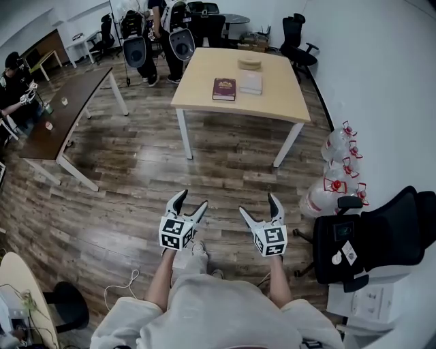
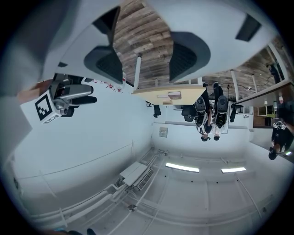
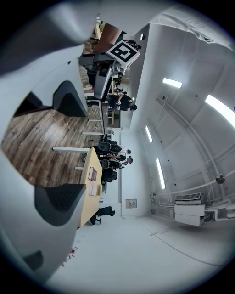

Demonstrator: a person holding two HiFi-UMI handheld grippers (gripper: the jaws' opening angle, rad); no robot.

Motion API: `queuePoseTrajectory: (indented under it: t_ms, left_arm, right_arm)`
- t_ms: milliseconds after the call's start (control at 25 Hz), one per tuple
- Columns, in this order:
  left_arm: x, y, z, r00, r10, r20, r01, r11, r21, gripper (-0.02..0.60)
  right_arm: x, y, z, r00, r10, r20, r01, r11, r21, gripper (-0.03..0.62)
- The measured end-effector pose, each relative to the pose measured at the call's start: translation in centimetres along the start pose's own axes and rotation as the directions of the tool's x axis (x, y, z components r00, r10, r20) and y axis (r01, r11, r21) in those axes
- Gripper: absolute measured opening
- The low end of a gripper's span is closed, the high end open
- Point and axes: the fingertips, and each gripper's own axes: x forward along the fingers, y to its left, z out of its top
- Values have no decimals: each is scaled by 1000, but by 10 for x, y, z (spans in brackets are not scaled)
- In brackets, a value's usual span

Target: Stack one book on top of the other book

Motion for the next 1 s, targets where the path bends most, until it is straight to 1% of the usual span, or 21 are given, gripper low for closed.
queuePoseTrajectory:
  t_ms: [320, 600, 840, 1000]
  left_arm:
    - [33, 18, -1, 1000, -8, -5, 8, 1000, -9, 331]
    - [84, 45, 3, 1000, -31, -1, 31, 999, -13, 328]
    - [136, 81, 18, 998, -60, -5, 60, 998, -14, 328]
    - [174, 110, 35, 997, -74, -1, 74, 997, -12, 328]
  right_arm:
    - [32, -18, 0, 1000, -10, -7, 10, 1000, -12, 456]
    - [78, -41, -3, 999, -24, -25, 23, 999, -23, 453]
    - [132, -65, 8, 998, -47, -34, 46, 999, -25, 453]
    - [172, -81, 20, 997, -62, -37, 61, 998, -28, 453]
